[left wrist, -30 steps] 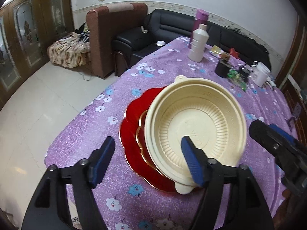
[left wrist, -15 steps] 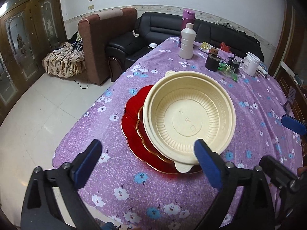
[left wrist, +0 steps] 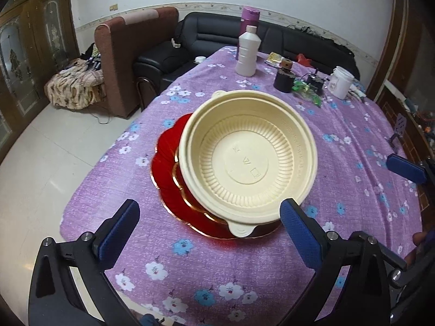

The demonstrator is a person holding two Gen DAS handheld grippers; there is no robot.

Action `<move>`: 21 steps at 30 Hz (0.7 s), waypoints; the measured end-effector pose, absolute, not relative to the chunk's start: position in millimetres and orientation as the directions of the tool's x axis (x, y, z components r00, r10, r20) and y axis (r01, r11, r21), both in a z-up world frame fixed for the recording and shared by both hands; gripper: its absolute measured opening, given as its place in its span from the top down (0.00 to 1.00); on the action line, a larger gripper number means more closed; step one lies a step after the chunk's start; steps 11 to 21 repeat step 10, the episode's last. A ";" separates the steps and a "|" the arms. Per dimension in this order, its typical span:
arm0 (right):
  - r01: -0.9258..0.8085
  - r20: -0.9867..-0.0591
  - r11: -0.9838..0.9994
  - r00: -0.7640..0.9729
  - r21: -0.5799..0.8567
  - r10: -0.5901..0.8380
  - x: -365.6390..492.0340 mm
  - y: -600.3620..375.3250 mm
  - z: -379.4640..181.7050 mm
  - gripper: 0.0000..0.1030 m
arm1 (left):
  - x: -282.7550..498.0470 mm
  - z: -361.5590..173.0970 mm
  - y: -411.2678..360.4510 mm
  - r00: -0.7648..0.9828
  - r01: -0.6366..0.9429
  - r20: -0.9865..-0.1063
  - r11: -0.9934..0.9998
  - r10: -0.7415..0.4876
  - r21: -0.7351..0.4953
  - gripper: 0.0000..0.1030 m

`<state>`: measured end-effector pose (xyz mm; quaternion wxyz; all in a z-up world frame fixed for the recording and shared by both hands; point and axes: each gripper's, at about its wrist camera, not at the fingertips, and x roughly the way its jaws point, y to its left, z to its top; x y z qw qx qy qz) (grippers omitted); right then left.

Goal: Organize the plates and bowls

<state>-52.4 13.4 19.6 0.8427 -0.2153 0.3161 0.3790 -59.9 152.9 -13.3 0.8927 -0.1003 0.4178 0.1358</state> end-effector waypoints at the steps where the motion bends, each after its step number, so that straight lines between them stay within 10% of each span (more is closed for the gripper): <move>1: -0.775 -0.696 0.620 0.513 -0.123 0.503 -51.8 13.7 19.4 0.00 | -59.0 -15.0 152.8 0.610 -0.323 -0.778 0.944 0.150 -0.071 0.00; 21: -0.776 -0.702 0.618 0.509 -0.123 0.499 -49.8 16.2 18.2 0.00 | -57.9 -18.3 152.5 0.603 -0.346 -0.776 0.937 0.183 -0.048 0.00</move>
